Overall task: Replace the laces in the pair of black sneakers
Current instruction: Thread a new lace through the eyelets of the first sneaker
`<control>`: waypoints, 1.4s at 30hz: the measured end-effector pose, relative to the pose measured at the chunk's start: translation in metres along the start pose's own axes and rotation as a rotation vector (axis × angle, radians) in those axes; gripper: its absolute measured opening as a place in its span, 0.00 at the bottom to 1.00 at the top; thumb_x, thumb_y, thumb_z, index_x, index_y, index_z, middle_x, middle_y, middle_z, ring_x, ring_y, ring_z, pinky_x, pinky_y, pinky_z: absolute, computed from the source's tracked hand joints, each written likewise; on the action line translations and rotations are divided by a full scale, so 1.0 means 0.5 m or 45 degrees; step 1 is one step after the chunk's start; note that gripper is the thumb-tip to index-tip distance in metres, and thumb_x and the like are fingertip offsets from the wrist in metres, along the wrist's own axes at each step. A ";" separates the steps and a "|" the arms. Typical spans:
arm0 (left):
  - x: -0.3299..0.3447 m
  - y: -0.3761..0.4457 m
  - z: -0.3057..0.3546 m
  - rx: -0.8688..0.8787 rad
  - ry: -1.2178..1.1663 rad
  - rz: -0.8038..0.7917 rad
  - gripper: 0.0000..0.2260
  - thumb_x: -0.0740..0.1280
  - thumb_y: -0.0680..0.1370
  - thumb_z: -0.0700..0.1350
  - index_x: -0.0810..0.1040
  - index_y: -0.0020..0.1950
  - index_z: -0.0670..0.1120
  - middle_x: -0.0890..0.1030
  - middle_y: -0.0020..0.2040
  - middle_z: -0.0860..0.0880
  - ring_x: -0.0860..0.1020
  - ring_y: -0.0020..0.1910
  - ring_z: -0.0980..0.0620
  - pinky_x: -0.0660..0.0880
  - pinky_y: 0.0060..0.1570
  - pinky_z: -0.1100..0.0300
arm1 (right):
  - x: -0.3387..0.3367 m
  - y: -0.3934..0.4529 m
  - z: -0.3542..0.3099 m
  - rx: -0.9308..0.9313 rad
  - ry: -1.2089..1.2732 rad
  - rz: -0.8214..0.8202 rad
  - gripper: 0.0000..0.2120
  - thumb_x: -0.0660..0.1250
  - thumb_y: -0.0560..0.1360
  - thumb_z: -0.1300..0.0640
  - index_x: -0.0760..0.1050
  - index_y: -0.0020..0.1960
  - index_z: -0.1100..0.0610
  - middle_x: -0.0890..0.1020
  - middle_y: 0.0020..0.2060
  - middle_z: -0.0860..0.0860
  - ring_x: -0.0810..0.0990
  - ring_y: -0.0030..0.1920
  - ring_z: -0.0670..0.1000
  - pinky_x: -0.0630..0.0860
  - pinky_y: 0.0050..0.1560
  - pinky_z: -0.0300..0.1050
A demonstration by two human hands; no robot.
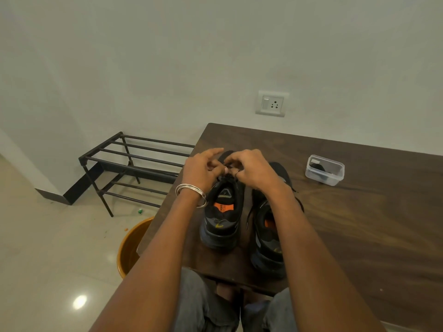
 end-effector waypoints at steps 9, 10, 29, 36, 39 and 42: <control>0.006 0.012 0.016 0.251 0.561 -0.086 0.09 0.66 0.78 0.49 0.83 0.55 0.52 0.80 0.46 0.48 0.71 0.52 0.47 0.70 0.48 0.53 | 0.014 -0.015 0.006 0.203 0.115 -0.140 0.10 0.63 0.79 0.59 0.79 0.41 0.54 0.80 0.49 0.55 0.77 0.55 0.58 0.71 0.60 0.64; 0.006 0.013 0.015 0.238 0.572 -0.084 0.09 0.66 0.78 0.50 0.83 0.55 0.52 0.80 0.47 0.48 0.71 0.52 0.47 0.71 0.49 0.51 | 0.011 -0.018 0.009 0.217 0.236 -0.154 0.08 0.65 0.79 0.58 0.81 0.43 0.56 0.82 0.47 0.56 0.79 0.53 0.58 0.73 0.59 0.64; 0.014 0.008 0.011 0.150 0.430 -0.084 0.07 0.65 0.79 0.50 0.81 0.50 0.49 0.82 0.43 0.51 0.79 0.44 0.50 0.75 0.51 0.47 | -0.061 -0.042 0.025 0.471 1.138 0.335 0.07 0.69 0.74 0.67 0.79 0.48 0.58 0.82 0.34 0.51 0.79 0.34 0.48 0.78 0.38 0.43; 0.009 0.008 0.008 0.131 0.395 -0.044 0.07 0.65 0.79 0.49 0.81 0.50 0.49 0.82 0.42 0.52 0.79 0.43 0.51 0.76 0.51 0.47 | -0.125 -0.068 0.089 0.657 0.909 0.678 0.04 0.66 0.78 0.62 0.78 0.45 0.56 0.80 0.40 0.49 0.76 0.36 0.46 0.75 0.33 0.41; 0.007 0.009 0.008 0.136 0.399 -0.029 0.07 0.65 0.78 0.51 0.82 0.50 0.50 0.83 0.41 0.53 0.79 0.42 0.53 0.76 0.51 0.47 | -0.101 -0.060 0.094 0.707 -0.171 0.359 0.08 0.69 0.77 0.50 0.79 0.52 0.54 0.80 0.55 0.53 0.75 0.60 0.58 0.69 0.63 0.61; 0.010 0.008 0.009 0.134 0.426 -0.034 0.07 0.65 0.78 0.52 0.82 0.50 0.53 0.82 0.41 0.54 0.79 0.43 0.53 0.75 0.52 0.47 | -0.063 -0.047 0.056 0.580 -0.257 0.078 0.17 0.72 0.73 0.42 0.80 0.58 0.48 0.74 0.65 0.53 0.63 0.71 0.60 0.56 0.69 0.66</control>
Point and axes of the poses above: each hand's wrist, its own y-axis towards the middle knuckle, its own x-axis out of the palm, z = x × y, the point moved 6 cm from there along y, towards the middle knuckle
